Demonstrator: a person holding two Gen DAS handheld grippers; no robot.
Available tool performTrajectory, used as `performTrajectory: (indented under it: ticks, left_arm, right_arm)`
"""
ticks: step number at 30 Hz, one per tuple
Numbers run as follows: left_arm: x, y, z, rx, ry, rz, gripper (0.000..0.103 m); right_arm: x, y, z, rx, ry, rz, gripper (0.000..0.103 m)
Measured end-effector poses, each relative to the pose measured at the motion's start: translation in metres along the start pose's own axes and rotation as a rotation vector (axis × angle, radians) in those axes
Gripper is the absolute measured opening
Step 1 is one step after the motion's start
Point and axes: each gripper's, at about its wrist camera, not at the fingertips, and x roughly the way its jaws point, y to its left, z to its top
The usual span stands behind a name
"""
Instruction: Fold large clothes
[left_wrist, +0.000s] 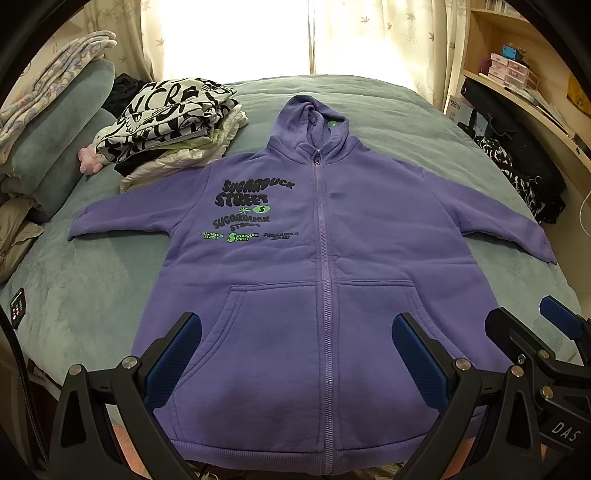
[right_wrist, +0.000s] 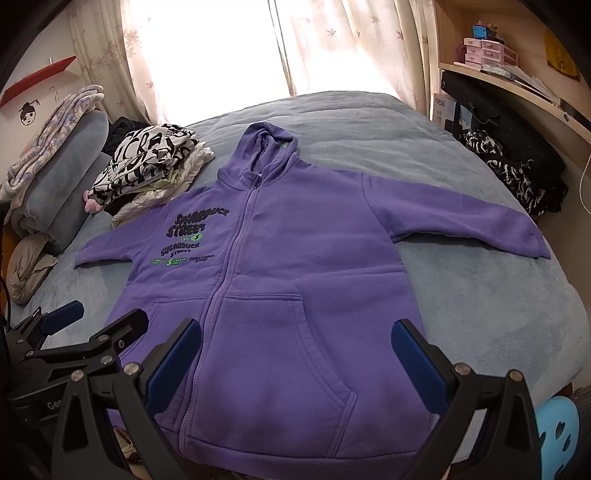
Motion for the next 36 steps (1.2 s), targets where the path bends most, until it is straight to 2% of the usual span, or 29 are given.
performTrajectory:
  ticks: [13, 19, 27, 32, 36]
  left_arm:
    - [0.004, -0.007, 0.000, 0.019, 0.012, 0.005, 0.102]
    - [0.003, -0.019, 0.012, 0.072, 0.001, 0.022, 0.102]
    - [-0.005, -0.045, 0.048, 0.143, -0.066, 0.016, 0.102]
    - [0.000, -0.065, 0.078, 0.174, -0.091, -0.002, 0.102]
    - [0.011, -0.083, 0.102, 0.201, -0.102, 0.007, 0.102]
  right_arm:
    - [0.003, -0.004, 0.001, 0.003, 0.002, 0.007, 0.103]
    - [0.007, -0.010, 0.000, 0.001, -0.004, 0.004, 0.103]
    - [-0.005, -0.022, 0.025, -0.013, -0.068, -0.018, 0.103]
    - [-0.011, -0.049, 0.050, 0.021, -0.102, -0.018, 0.103]
    - [-0.015, -0.073, 0.068, 0.033, -0.125, -0.099, 0.103]
